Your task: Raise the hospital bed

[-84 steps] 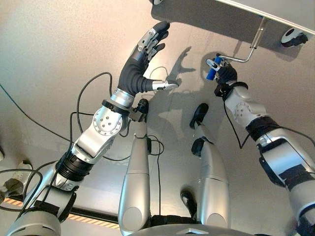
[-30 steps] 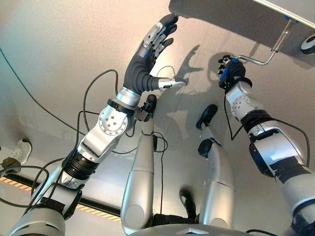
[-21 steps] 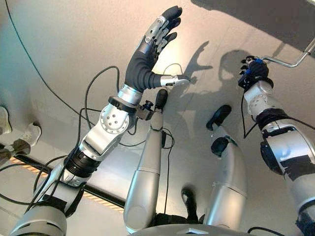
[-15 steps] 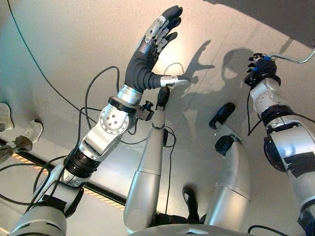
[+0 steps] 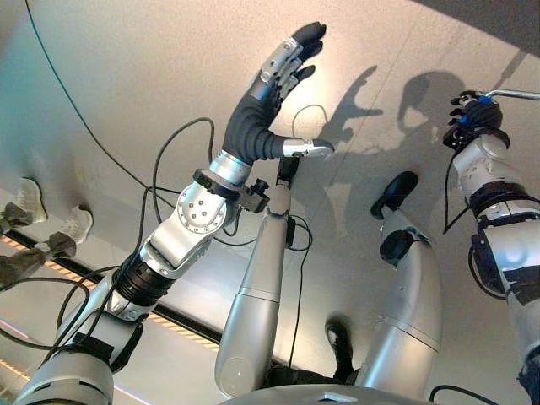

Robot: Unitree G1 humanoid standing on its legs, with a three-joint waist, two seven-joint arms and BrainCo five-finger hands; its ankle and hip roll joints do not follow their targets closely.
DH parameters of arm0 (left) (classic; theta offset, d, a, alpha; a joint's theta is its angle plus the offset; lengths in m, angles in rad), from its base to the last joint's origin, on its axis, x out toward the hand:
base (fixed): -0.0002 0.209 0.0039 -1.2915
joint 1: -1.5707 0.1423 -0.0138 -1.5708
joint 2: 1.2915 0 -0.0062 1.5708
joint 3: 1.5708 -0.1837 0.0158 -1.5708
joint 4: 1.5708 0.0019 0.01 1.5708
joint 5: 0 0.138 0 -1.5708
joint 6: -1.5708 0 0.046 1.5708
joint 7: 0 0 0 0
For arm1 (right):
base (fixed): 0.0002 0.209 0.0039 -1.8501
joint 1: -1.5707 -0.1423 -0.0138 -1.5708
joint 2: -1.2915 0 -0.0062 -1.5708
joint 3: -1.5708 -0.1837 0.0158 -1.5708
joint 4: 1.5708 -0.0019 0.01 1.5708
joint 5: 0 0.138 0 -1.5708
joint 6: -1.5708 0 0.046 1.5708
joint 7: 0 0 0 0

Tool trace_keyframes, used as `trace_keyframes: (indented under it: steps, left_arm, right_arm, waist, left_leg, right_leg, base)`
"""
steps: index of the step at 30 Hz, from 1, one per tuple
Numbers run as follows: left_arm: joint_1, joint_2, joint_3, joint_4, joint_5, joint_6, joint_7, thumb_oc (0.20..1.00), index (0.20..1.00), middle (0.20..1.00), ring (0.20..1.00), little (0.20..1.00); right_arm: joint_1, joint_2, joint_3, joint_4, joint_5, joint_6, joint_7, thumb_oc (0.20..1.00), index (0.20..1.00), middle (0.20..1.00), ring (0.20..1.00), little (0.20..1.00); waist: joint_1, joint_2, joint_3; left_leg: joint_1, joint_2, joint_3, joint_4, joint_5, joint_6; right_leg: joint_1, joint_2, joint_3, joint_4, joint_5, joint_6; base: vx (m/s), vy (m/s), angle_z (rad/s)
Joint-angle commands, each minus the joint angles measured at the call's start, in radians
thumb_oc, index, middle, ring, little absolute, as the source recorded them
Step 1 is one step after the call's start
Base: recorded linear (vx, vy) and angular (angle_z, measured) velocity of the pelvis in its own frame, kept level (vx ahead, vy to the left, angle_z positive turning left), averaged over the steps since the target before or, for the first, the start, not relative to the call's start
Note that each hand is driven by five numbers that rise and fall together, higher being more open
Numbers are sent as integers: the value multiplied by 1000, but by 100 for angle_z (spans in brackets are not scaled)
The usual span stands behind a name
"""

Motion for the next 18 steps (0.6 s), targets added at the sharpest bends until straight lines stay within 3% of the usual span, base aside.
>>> trace_keyframes:
  steps: [1,2,3,4,5,9,10,11,12,13,14,15,17,18]
  left_arm:
    - [24,-13,21,-115,5,-52,-18,1000,1000,1000,1000,1000]
    - [33,-7,14,-112,7,-49,-20,1000,1000,1000,1000,1000]
    - [26,-4,18,-112,9,-50,-20,1000,1000,1000,1000,1000]
    - [35,-1,13,-111,11,-48,-20,1000,1000,1000,1000,1000]
    - [34,2,18,-112,14,-46,-20,1000,1000,1000,1000,1000]
    - [53,14,11,-116,20,-40,-22,1000,1000,1000,1000,1000]
    - [50,19,16,-117,25,-39,-24,1000,1000,1000,1000,1000]
    - [57,17,11,-115,23,-39,-24,1000,1000,1000,1000,1000]
    - [51,20,13,-117,24,-39,-25,1000,1000,1000,1000,1000]
    - [57,19,9,-118,22,-39,-25,1000,1000,1000,1000,1000]
    - [53,21,10,-119,22,-39,-27,1000,1000,1000,1000,1000]
    - [60,20,5,-119,20,-38,-27,1000,1000,1000,1000,1000]
    - [60,23,5,-124,20,-37,-25,1000,1000,1000,1000,1000]
    - [53,30,12,-127,25,-36,-23,1000,1000,1000,1000,1000]
  right_arm:
    - [90,-35,-20,41,-4,24,-9,200,200,200,200,200]
    - [109,-53,-30,51,-7,26,-13,200,200,200,200,200]
    - [103,-54,-33,49,-6,25,-12,200,200,200,200,200]
    - [115,-66,-35,52,-4,24,-15,200,200,200,200,200]
    - [114,-75,-41,50,-4,21,-16,200,200,200,200,200]
    - [151,-105,-56,62,-6,17,-24,200,200,200,200,200]
    - [158,-116,-62,57,-4,12,-23,200,200,200,200,200]
    - [166,-115,-60,60,-5,13,-23,200,200,200,200,200]
    - [164,-122,-62,58,-7,13,-24,200,200,200,200,200]
    - [171,-124,-57,61,-11,13,-25,200,200,200,200,200]
    - [169,-129,-59,60,-15,11,-25,200,200,200,200,200]
    - [179,-131,-58,64,-18,11,-28,200,200,200,200,200]
    - [180,-138,-57,70,-27,13,-33,200,200,200,200,200]
    - [176,-144,-61,68,-28,11,-35,200,200,200,200,200]
  waist:
    - [-23,88,-11]
    - [-35,84,-11]
    - [-32,84,-11]
    - [-42,80,-11]
    - [-46,79,-11]
    - [-68,63,-11]
    - [-80,55,-11]
    - [-81,53,-11]
    - [-85,50,-11]
    - [-89,45,-11]
    - [-92,44,-11]
    - [-98,40,-11]
    - [-106,37,-11]
    - [-110,37,-11]
  left_leg:
    - [-2,-33,80,9,-60,82]
    - [23,-25,87,16,-86,78]
    - [1,-24,90,7,-60,82]
    - [25,-21,93,14,-85,77]
    - [6,-12,99,5,-60,81]
    - [41,4,109,17,-90,78]
    - [24,15,119,9,-64,81]
    - [47,13,116,17,-89,76]
    - [29,20,121,6,-62,80]
    - [50,21,118,9,-81,77]
    - [35,26,123,2,-61,80]
    - [62,27,122,8,-86,74]
    - [70,31,123,3,-85,72]
    - [50,36,129,-6,-60,76]
  right_leg:
    - [78,23,99,45,-95,98]
    - [92,28,116,56,-119,101]
    - [71,28,108,47,-97,95]
    - [88,34,119,59,-120,98]
    - [64,36,112,52,-98,90]
    - [76,54,133,74,-130,87]
    - [56,63,123,67,-109,78]
    - [76,65,133,76,-131,84]
    - [57,68,124,63,-109,76]
    - [73,72,133,70,-127,79]
    - [58,75,124,64,-111,73]
    - [80,77,135,75,-136,77]
    - [80,80,139,76,-141,75]
    - [59,81,130,69,-120,67]
  base:
    - [-8,-50,-16]
    - [-6,-43,-13]
    - [45,-65,-19]
    - [-43,-11,-17]
    - [42,-41,-16]
    - [8,-70,-13]
    - [-3,-65,-15]
    - [-54,-61,-16]
    - [30,-75,-11]
    - [-59,-85,-13]
    - [40,-101,-11]
    - [1,-89,-9]
    - [-11,-62,-2]
    - [-65,-30,-2]
